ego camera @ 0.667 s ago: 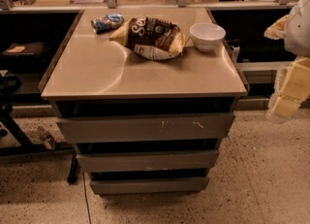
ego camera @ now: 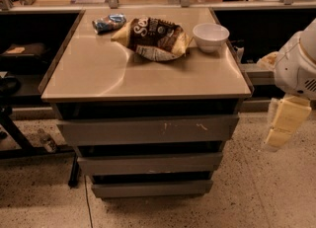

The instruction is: Open top drawer

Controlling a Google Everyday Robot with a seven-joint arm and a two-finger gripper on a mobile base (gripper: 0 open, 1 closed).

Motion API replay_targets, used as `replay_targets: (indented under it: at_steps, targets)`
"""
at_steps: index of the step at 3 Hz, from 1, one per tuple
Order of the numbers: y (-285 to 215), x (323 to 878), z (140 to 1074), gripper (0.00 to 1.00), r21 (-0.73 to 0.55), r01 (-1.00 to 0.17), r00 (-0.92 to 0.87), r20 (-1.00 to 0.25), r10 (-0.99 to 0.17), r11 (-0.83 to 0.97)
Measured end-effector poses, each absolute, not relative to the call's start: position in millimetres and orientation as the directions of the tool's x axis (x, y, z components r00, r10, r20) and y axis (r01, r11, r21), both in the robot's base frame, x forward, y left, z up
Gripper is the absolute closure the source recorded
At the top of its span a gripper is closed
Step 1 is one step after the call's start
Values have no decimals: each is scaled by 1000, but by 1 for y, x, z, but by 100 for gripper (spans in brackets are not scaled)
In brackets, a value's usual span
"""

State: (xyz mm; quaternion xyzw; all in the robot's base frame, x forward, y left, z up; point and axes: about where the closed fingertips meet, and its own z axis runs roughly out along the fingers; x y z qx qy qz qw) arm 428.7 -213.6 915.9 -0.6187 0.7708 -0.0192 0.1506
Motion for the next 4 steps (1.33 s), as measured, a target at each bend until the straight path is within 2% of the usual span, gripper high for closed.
replay_targets:
  at_steps: [2,4]
  targets:
    - [-203,431,868,0,-217,-962,-106,-265,-958,166]
    - [-192,468,790,0,-304,-946,15,-396,-918,115]
